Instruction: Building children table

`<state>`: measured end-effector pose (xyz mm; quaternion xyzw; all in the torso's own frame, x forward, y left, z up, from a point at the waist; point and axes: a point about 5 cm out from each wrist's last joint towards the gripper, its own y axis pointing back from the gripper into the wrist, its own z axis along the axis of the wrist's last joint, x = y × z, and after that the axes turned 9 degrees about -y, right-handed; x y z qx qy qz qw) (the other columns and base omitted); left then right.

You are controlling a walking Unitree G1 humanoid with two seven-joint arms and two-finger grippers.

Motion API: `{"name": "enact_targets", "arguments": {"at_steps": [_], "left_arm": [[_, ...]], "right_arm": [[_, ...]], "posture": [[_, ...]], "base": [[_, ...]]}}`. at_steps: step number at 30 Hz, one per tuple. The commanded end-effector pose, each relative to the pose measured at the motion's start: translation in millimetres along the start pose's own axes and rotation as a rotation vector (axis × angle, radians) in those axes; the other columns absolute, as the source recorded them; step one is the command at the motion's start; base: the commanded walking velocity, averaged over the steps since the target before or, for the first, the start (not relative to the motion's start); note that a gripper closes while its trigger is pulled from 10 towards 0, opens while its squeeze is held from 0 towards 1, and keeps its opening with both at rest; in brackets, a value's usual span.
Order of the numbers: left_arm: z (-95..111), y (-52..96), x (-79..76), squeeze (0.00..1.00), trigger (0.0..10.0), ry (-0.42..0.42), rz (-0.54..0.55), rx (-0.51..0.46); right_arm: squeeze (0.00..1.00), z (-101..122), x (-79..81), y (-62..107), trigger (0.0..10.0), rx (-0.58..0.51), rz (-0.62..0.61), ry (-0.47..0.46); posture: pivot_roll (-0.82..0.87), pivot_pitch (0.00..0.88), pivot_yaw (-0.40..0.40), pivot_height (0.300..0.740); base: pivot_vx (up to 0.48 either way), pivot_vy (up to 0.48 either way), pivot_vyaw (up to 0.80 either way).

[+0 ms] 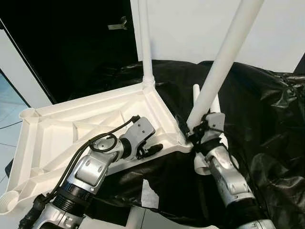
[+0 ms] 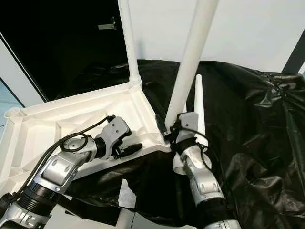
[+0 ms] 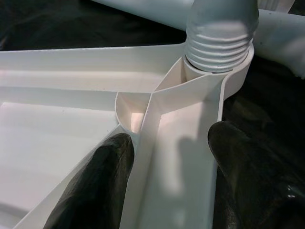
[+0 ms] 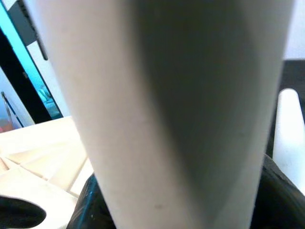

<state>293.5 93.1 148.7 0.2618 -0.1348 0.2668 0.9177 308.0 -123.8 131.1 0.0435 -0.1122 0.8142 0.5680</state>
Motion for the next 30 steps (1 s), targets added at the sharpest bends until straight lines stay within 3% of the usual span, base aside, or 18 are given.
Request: {"name": "enact_targets", "arguments": {"at_steps": [1, 11, 15, 22, 30], "left_arm": [[-2.2, 2.1, 3.8, 0.0, 10.0, 0.0, 0.043, 0.022], [1.2, 3.5, 7.4, 0.0, 10.0, -0.006, 0.06, 0.015], [1.6, 3.7, 8.4, 0.0, 10.0, -0.007, 0.063, 0.014], [3.9, 2.3, 9.4, 0.0, 10.0, -0.007, 0.068, 0.005], [4.4, 2.8, 9.4, 0.0, 10.0, -0.008, 0.072, 0.003]], "right_arm": [[0.0, -32.0, -13.9, 13.7, 10.0, 0.182, -0.076, -0.015], [0.0, -34.2, -18.0, 16.7, 10.0, 0.299, -0.038, 0.035], [0.0, -28.8, -31.4, 15.0, 10.0, 0.387, -0.012, 0.222], [0.0, -25.1, -23.7, 13.1, 10.0, 0.357, 0.068, 0.351], [0.0, -31.4, -18.1, 16.6, 10.0, 0.354, 0.048, 0.248]], "posture": [[0.01, 0.0, 0.066, 0.74], [0.02, 0.0, 0.066, 0.74], [0.01, 0.0, 0.068, 0.74], [0.01, 0.0, 0.064, 0.74], [0.01, 0.0, 0.061, 0.74]], "base": [[0.0, 0.0, 0.0], [0.0, 0.0, 0.0], [0.0, 0.0, 0.0], [0.0, 0.0, 0.0], [0.0, 0.0, 0.0]]}}
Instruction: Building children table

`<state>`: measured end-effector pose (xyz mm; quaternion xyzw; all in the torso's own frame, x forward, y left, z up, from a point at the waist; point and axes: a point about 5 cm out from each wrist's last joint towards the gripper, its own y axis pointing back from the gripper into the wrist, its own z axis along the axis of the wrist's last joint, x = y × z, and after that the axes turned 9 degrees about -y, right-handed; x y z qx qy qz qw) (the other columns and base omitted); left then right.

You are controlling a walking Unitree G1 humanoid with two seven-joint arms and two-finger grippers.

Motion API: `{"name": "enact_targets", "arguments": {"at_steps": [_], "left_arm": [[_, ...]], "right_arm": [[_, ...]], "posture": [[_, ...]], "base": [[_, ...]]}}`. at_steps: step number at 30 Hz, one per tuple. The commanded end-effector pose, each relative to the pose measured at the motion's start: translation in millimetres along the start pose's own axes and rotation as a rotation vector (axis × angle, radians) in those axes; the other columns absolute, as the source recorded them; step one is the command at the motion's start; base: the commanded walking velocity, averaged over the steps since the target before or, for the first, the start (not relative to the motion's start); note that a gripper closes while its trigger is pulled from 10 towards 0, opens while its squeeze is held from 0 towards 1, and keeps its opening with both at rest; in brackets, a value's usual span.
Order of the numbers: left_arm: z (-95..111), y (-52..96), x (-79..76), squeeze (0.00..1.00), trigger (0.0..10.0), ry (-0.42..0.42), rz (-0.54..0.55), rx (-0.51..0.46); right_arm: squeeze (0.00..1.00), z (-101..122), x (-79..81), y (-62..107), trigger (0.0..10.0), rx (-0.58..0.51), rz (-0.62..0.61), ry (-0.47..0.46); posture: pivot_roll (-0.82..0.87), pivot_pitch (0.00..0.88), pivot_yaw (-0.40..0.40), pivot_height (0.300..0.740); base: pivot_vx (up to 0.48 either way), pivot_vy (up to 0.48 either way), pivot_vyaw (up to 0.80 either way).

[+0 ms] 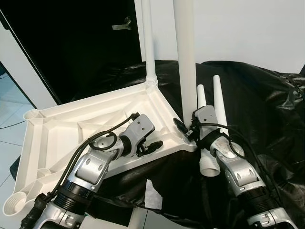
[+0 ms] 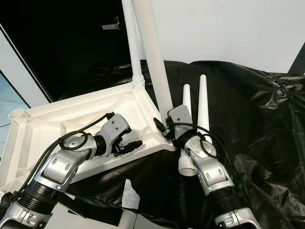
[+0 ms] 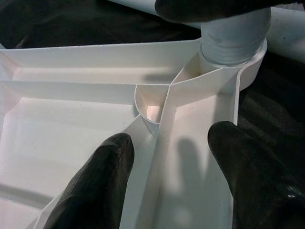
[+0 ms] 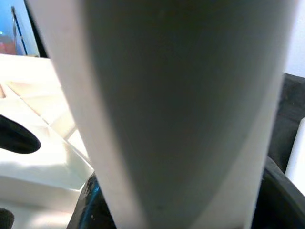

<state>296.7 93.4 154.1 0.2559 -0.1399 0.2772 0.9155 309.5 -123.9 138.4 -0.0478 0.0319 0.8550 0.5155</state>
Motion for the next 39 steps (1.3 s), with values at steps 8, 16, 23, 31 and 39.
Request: {"name": "enact_targets", "arguments": {"at_steps": [8, 16, 23, 31, 39], "left_arm": [[1.2, 2.4, 5.6, 0.0, 10.0, -0.012, 0.05, 0.01], [2.0, 1.6, 6.1, 0.0, 10.0, -0.014, 0.048, 0.007], [1.1, 2.6, 6.7, 0.0, 10.0, -0.013, 0.054, 0.009], [1.5, 2.8, 6.7, 0.0, 10.0, -0.01, 0.059, 0.008], [1.8, 3.2, 5.8, 0.0, 10.0, -0.011, 0.054, 0.005]], "right_arm": [[0.0, -38.9, -14.6, 13.0, 10.0, 0.137, -0.216, -0.349], [0.0, -35.7, -10.4, 11.1, 10.0, 0.131, -0.195, -0.303], [0.0, -33.2, -3.9, 10.1, 10.0, 0.136, -0.139, -0.176], [0.0, -39.3, 2.1, 13.7, 10.0, 0.158, -0.105, -0.168], [0.0, -43.2, 5.7, 17.0, 10.0, 0.155, -0.085, -0.121]], "posture": [[0.01, 0.0, 0.065, 0.74], [0.01, 0.0, 0.066, 0.74], [0.01, 0.0, 0.064, 0.74], [0.01, 0.0, 0.063, 0.74], [0.01, 0.0, 0.065, 0.74]], "base": [[0.0, 0.0, 0.0], [0.0, 0.0, 0.0], [0.0, 0.0, 0.0], [0.0, 0.0, 0.0], [0.0, 0.0, 0.0]]}}
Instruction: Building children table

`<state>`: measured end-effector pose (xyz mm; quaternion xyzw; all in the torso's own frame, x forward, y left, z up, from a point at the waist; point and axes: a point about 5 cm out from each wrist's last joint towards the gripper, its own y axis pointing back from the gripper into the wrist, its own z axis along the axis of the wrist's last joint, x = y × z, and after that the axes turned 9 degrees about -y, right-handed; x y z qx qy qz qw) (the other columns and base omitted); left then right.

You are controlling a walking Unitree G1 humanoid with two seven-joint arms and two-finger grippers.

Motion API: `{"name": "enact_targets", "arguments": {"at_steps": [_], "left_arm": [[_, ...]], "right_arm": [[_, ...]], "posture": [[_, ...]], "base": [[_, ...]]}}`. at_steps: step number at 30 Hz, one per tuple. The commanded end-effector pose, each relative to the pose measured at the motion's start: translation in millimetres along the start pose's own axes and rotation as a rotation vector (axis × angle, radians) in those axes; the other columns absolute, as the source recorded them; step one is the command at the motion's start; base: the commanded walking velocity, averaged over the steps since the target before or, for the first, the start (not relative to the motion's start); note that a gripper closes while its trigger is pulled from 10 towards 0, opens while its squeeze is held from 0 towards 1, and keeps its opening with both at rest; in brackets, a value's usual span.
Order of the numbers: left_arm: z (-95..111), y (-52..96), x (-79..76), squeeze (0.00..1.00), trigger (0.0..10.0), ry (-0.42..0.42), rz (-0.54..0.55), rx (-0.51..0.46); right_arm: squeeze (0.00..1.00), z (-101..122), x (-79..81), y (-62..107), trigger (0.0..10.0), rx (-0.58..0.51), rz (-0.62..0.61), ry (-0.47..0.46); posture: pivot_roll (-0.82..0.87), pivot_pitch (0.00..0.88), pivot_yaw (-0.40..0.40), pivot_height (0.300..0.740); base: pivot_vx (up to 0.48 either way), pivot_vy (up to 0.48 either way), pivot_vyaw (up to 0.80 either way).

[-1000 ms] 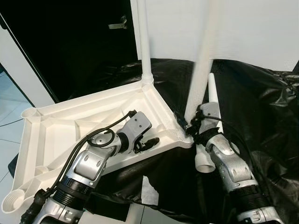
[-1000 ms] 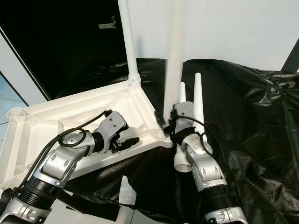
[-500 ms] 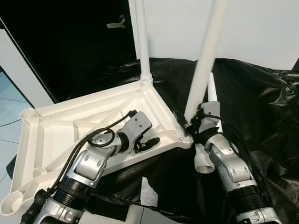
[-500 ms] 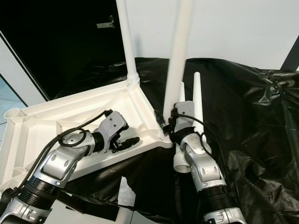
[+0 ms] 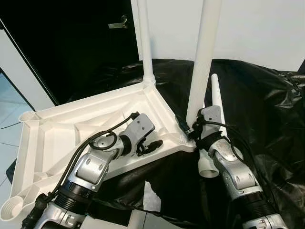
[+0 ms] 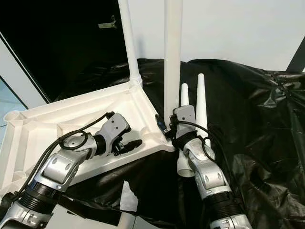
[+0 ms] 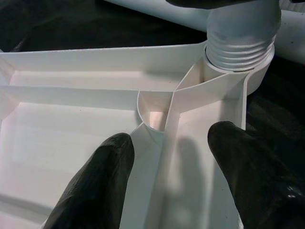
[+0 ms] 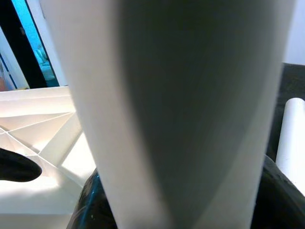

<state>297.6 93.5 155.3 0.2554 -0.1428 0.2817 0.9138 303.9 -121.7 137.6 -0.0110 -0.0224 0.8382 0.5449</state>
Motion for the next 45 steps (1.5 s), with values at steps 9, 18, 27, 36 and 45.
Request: {"name": "enact_targets", "arguments": {"at_steps": [9, 18, 27, 36, 45], "left_arm": [[1.5, 3.1, 4.3, 0.0, 10.0, -0.009, 0.041, 0.004], [1.3, 3.4, 4.1, 0.0, 10.0, -0.005, 0.046, 0.005], [0.9, 2.7, 3.0, 0.0, 10.0, -0.006, 0.043, 0.005], [2.9, -0.1, 1.3, 0.0, 10.0, -0.007, 0.038, -0.001], [3.7, -1.6, 0.6, 0.0, 10.0, -0.007, 0.035, -0.006]], "right_arm": [[0.0, -40.0, -1.4, 9.9, 10.0, 0.161, -0.279, -0.068], [0.0, -35.9, 21.6, 4.2, 10.0, 0.108, -0.382, -0.103], [0.0, -35.8, 26.3, 6.1, 10.0, 0.096, -0.376, -0.096], [1.0, -27.0, 19.6, 6.3, 10.0, 0.038, -0.375, -0.095], [0.0, -5.2, 2.9, 3.6, 10.0, -0.051, -0.251, -0.064]], "posture": [[0.01, 0.0, 0.061, 0.74], [0.01, 0.0, 0.055, 0.74], [0.01, 0.0, 0.054, 0.74], [0.01, 0.0, 0.053, 0.74], [0.0, 0.0, 0.05, 0.74]], "base": [[0.0, 0.0, 0.0], [0.0, 0.0, 0.0], [0.0, 0.0, 0.0], [0.0, 0.0, 0.0], [0.0, 0.0, 0.0]]}}
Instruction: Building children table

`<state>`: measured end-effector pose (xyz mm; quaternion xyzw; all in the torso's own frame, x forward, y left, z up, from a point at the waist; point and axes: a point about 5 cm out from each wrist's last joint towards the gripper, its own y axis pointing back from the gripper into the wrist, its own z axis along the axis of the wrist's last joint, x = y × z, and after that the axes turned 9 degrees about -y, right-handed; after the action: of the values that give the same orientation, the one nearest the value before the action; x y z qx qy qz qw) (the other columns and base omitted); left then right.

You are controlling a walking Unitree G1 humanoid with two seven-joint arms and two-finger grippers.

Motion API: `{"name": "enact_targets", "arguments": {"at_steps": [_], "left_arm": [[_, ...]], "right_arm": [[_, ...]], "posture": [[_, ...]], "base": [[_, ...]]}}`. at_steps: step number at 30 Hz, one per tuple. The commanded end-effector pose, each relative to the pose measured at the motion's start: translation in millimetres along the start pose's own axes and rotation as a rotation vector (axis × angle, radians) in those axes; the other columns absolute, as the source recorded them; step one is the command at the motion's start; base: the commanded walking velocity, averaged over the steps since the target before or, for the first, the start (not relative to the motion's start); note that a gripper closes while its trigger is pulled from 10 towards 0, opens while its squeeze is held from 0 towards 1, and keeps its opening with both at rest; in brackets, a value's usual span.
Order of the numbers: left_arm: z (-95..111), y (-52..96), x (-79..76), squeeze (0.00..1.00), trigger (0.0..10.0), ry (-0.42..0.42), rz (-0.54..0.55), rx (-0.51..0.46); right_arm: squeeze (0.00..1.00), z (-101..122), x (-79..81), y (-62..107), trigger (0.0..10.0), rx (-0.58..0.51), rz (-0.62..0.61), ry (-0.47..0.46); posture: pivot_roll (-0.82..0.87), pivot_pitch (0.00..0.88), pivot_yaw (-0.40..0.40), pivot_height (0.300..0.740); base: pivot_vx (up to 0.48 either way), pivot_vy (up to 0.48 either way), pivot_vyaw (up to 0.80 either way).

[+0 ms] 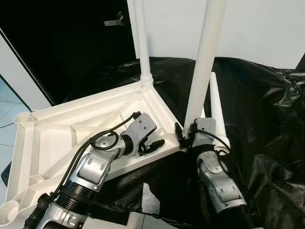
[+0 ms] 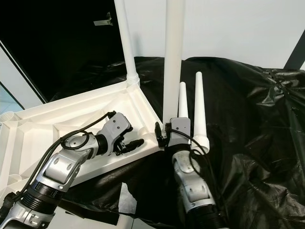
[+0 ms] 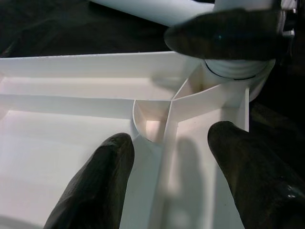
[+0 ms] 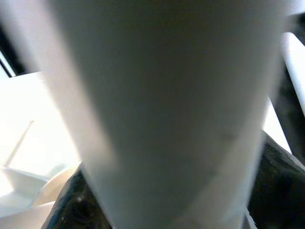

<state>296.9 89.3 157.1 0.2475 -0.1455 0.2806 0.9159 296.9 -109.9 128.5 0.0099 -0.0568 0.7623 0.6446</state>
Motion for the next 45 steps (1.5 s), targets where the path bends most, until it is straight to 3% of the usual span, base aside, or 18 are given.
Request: {"name": "enact_targets", "arguments": {"at_steps": [1, 9, 10, 11, 12, 23, 25, 26, 28, 29, 30, 35, 36, 37, 38, 41, 45], "left_arm": [[0.0, -0.2, 2.2, 0.0, 10.0, -0.006, 0.034, 0.009], [0.8, -0.6, 3.6, 0.0, 10.0, -0.004, 0.046, 0.006], [0.8, -0.4, 4.1, 0.0, 10.0, -0.003, 0.05, 0.005], [0.8, -0.2, 4.4, 0.0, 10.0, -0.003, 0.053, 0.005], [0.8, -0.1, 4.5, 0.0, 10.0, -0.003, 0.055, 0.005], [-1.1, 2.6, 7.9, 0.0, 10.0, -0.004, 0.066, 0.01], [6.0, 2.4, 11.5, 0.0, 10.0, 0.001, 0.072, -0.032], [12.5, 2.8, 15.0, 0.0, 10.0, 0.035, 0.078, -0.081], [12.5, 2.8, 15.0, 0.0, 10.0, 0.035, 0.078, -0.081], [20.4, 4.1, 19.0, 0.6, 10.0, 0.085, 0.076, -0.138], [29.4, 6.3, 22.5, 1.0, 10.0, 0.117, 0.064, -0.204], [53.5, 12.3, 28.0, 1.0, 10.0, 0.138, 0.035, -0.348], [64.8, 15.6, 28.2, 0.71, 10.0, 0.139, 0.0, -0.414], [64.8, 15.6, 28.2, 0.71, 10.0, 0.139, 0.0, -0.414], [74.8, 19.1, 27.1, 0.0, 10.0, 0.142, -0.05, -0.476], [83.6, 22.8, 25.4, 0.0, 10.0, 0.146, -0.11, -0.536], [103.7, 33.4, 21.8, 0.0, 10.0, 0.14, -0.286, -0.679]], "right_arm": [[0.0, 9.6, -13.6, -3.4, 10.0, -0.027, 0.039, 0.015], [0.0, 22.1, -17.7, -6.6, 10.0, -0.038, 0.199, 0.013], [0.0, 22.4, -21.0, -7.2, 0.8, -0.032, 0.214, -0.007], [0.0, 22.5, -23.6, -7.6, 0.8, -0.028, 0.225, -0.022], [0.0, 22.6, -25.4, -7.8, 0.0, -0.027, 0.229, -0.03], [0.0, 21.8, -25.8, -5.3, 0.0, -0.007, 0.328, -0.025], [0.0, 23.3, -24.3, -5.6, 0.0, -0.009, 0.339, -0.01], [0.0, 24.1, -23.1, -5.8, 10.0, -0.008, 0.345, -0.005], [0.0, 24.1, -23.1, -5.8, 10.0, -0.008, 0.345, -0.005], [0.0, 25.2, -22.3, -6.0, 10.0, -0.006, 0.358, 0.002], [0.0, 25.9, -21.4, -6.5, 10.0, 0.001, 0.371, 0.01], [0.0, 29.4, -17.4, -7.0, 10.0, 0.006, 0.43, 0.034], [0.0, 31.8, -15.2, -7.5, 10.0, 0.005, 0.465, 0.045], [0.0, 31.8, -15.2, -7.5, 10.0, 0.005, 0.465, 0.045], [0.0, 34.5, -13.6, -8.4, 10.0, 0.004, 0.497, 0.058], [0.0, 37.4, -12.1, -9.0, 10.0, 0.005, 0.533, 0.068], [0.0, 45.8, -9.0, -10.0, 10.0, 0.031, 0.661, 0.099]], "posture": [[-0.01, 0.0, 0.047, 0.74], [0.0, 0.0, 0.042, 0.74], [0.0, 0.0, 0.039, 0.74], [0.0, 0.0, 0.039, 0.74], [0.0, 0.0, 0.039, 0.74], [0.0, 0.0, 0.041, 0.74], [0.0, 0.0, 0.043, 0.74], [0.0, 0.0, 0.043, 0.74], [0.0, 0.0, 0.043, 0.74], [0.0, 0.0, 0.043, 0.74], [0.0, 0.0, 0.042, 0.74], [0.0, 0.0, 0.039, 0.74], [0.0, 0.0, 0.035, 0.74], [0.0, 0.0, 0.035, 0.74], [0.0, 0.0, 0.031, 0.74], [0.0, 0.0, 0.027, 0.74], [0.0, 0.0, 0.018, 0.74]], "base": [[0.0, 0.0, 0.0], [0.0, 0.0, 0.0], [0.0, 0.0, 0.0], [0.0, 0.0, 0.0], [0.0, 0.0, 0.0], [0.0, 0.0, 0.0], [0.0, 0.0, 0.0], [0.0, 0.0, 0.0], [0.0, 0.0, 0.0], [0.0, 0.0, 0.0], [0.0, 0.0, 0.0], [0.0, 0.0, 0.0], [0.0, 0.0, 0.0], [0.0, 0.0, 0.0], [0.0, 0.0, 0.0], [0.0, 0.0, 0.0], [0.0, 0.0, 0.0]]}}
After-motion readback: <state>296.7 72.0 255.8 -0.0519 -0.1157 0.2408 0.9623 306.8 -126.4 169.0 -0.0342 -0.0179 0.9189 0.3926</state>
